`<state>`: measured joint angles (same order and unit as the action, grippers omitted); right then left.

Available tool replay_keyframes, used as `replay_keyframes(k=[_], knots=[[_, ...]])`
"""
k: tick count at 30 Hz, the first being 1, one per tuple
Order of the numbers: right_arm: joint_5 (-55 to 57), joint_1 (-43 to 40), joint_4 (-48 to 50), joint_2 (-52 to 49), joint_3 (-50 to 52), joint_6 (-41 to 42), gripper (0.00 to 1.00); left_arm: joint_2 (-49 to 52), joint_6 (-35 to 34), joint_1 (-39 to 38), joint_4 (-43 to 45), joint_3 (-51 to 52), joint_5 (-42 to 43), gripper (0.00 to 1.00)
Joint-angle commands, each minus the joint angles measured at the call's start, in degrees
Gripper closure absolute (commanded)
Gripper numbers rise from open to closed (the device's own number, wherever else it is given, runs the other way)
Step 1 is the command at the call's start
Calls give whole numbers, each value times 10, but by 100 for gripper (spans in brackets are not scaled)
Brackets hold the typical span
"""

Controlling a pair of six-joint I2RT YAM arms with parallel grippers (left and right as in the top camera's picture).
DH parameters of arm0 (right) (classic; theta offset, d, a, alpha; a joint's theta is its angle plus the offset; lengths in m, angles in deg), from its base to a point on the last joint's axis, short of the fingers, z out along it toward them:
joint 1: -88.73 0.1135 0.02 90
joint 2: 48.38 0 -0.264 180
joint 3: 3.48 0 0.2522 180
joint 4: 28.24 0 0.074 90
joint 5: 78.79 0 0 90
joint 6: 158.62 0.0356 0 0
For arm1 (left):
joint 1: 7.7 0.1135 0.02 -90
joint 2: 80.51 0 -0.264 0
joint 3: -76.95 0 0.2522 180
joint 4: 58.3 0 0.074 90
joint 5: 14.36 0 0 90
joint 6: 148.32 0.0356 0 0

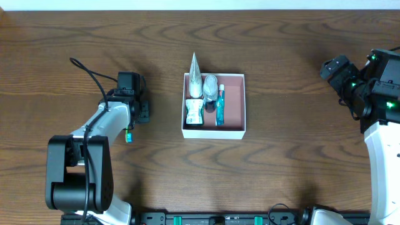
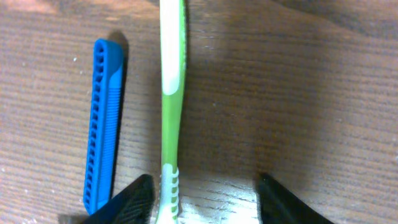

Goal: Pack container
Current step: 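Release the tube, move the left gripper to the green toothbrush and grasp it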

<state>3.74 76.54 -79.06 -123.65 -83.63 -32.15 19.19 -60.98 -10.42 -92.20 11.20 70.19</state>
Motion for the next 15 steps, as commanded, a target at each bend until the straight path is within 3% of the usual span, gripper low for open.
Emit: replay_keyframes(k=[1, 8, 10, 15], knots=[[4, -2, 0, 3, -3, -3, 1, 16, 7, 2, -1, 6, 2, 59], [4, -2, 0, 3, -3, -3, 1, 29, 5, 2, -10, 6, 6, 81], [4, -2, 0, 3, -3, -3, 1, 29, 5, 2, -14, 6, 6, 94], [4, -2, 0, 3, -3, -3, 1, 26, 4, 2, -24, 4, 6, 94]])
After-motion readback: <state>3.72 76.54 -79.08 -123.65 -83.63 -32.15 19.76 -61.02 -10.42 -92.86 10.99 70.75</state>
